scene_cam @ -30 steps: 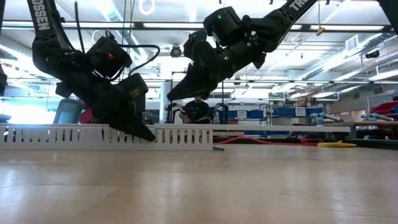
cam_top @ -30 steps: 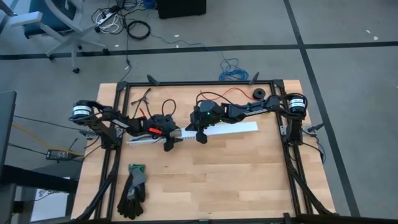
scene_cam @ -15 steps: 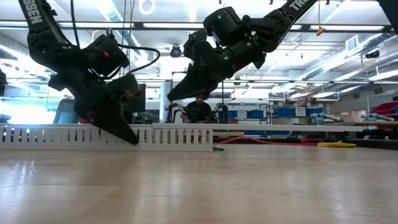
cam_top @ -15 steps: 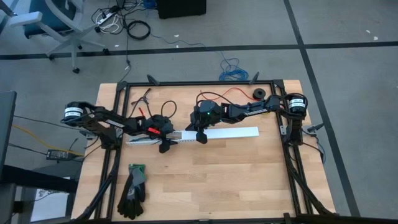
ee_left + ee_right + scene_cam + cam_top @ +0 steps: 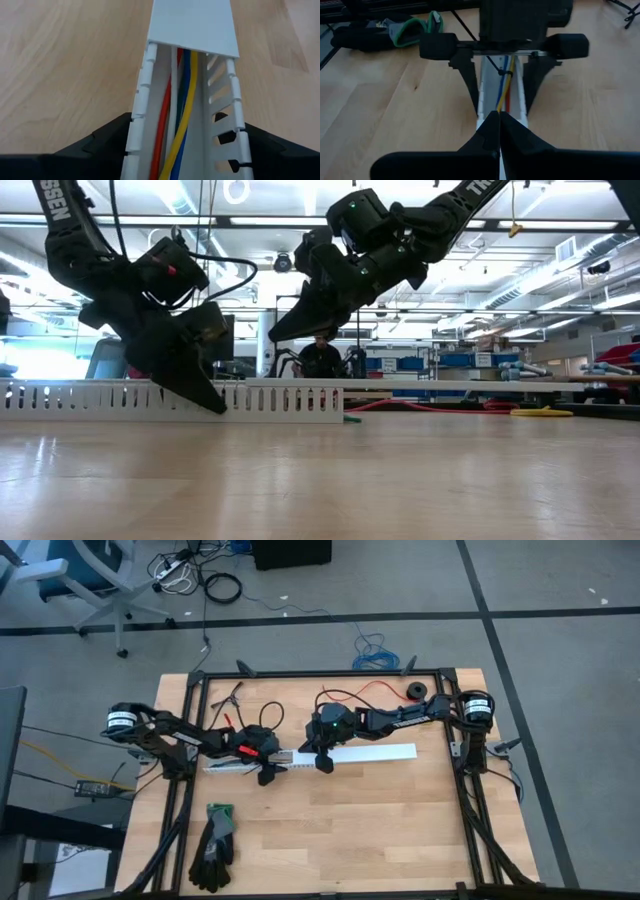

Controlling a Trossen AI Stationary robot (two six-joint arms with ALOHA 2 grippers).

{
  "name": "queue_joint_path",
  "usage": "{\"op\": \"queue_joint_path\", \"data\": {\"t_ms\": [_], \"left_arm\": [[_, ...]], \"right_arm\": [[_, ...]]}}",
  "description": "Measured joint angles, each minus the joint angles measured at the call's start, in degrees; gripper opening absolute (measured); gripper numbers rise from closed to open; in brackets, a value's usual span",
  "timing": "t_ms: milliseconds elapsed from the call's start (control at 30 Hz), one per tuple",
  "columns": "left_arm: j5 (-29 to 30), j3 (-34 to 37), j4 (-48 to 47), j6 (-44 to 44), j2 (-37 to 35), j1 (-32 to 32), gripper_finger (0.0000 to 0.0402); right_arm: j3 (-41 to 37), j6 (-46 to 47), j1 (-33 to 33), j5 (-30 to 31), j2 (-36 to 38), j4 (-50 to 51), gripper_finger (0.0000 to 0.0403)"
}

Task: Ziptie cables
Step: Close the cable duct

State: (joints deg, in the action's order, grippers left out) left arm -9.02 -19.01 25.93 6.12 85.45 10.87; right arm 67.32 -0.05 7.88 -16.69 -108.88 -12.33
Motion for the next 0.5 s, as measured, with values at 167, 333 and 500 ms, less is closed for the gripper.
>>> {"op": "queue_joint_path", "data": {"t_ms": [167, 333, 500], "left_arm": [[0.1, 0.1, 2.0, -0.2, 0.5, -0.3, 0.0295], [0.7, 2.8, 11.4, -0.8, 0.5, -0.5, 0.0295], [3.3, 6.0, 14.8, 0.4, 0.5, -0.5, 0.0295]], "right_arm": [[0.0, 0.0, -0.4, 0.0, 0.0, 0.4, 0.0], [0.0, 0.0, -0.3, 0.0, 0.0, 0.6, 0.0], [0.0, 0.0, -0.3, 0.0, 0.0, 1.0, 0.0]]}}
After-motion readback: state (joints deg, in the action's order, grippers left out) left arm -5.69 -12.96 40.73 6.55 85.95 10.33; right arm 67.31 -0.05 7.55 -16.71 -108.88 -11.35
